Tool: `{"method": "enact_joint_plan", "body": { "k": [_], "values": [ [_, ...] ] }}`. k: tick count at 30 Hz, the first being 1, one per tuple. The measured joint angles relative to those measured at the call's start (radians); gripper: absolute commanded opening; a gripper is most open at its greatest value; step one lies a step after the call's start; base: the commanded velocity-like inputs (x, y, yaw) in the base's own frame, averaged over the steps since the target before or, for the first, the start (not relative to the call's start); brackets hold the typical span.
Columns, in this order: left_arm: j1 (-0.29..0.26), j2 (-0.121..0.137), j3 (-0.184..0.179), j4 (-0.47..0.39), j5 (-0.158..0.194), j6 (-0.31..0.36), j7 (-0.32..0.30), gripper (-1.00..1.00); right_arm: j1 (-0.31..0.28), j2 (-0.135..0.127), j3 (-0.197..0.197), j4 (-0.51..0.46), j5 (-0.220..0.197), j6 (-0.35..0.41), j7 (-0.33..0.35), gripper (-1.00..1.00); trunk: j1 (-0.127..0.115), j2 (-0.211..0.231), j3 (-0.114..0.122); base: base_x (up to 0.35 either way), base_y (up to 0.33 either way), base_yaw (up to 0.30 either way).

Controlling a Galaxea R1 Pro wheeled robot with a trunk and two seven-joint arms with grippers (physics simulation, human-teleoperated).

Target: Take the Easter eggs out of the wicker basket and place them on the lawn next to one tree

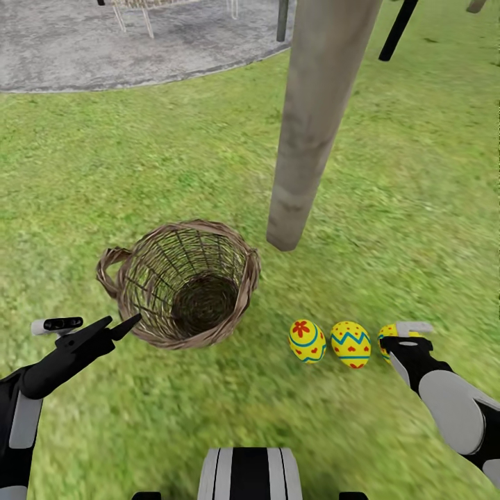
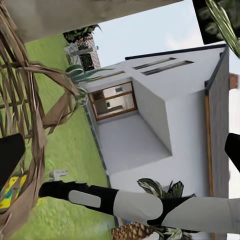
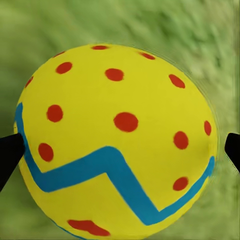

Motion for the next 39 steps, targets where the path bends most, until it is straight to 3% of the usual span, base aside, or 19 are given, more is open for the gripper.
{"method": "enact_joint_plan", "body": {
  "k": [14,17,22,28,33,39],
  "values": [
    [-0.002,0.009,-0.001,0.004,-0.002,0.003,0.0,1.0,0.0,0.001,0.0,-0.02,0.0,0.0,-0.002,1.0,-0.006,0.003,0.054,0.0,0.0,0.0],
    [-0.005,0.039,0.001,0.006,-0.007,0.005,0.0,1.0,0.0,0.001,0.0,-0.027,0.0,0.002,-0.004,1.0,-0.008,0.004,0.066,-0.003,0.0,0.0],
    [-0.006,0.125,0.005,0.009,-0.002,0.007,0.0,1.0,0.0,0.0,0.0,-0.029,0.0,0.004,-0.006,1.0,-0.01,0.005,0.085,-0.221,0.0,0.0],
    [-0.006,0.141,0.012,0.01,-0.003,0.007,0.0,1.0,0.0,0.001,0.0,-0.029,0.0,0.005,-0.006,1.0,-0.013,0.007,0.108,-0.334,0.0,0.0],
    [-0.006,0.162,0.038,0.014,-0.007,0.006,0.0,1.0,0.0,0.001,-0.001,-0.028,0.0,0.007,-0.006,1.0,-0.015,0.008,0.128,-0.302,0.0,0.0],
    [-0.006,0.164,0.04,0.034,-0.009,0.004,0.0,1.0,0.0,0.0,-0.001,-0.028,-0.002,0.008,-0.005,1.0,-0.018,0.009,0.151,-0.055,0.0,0.0]
  ]
}}
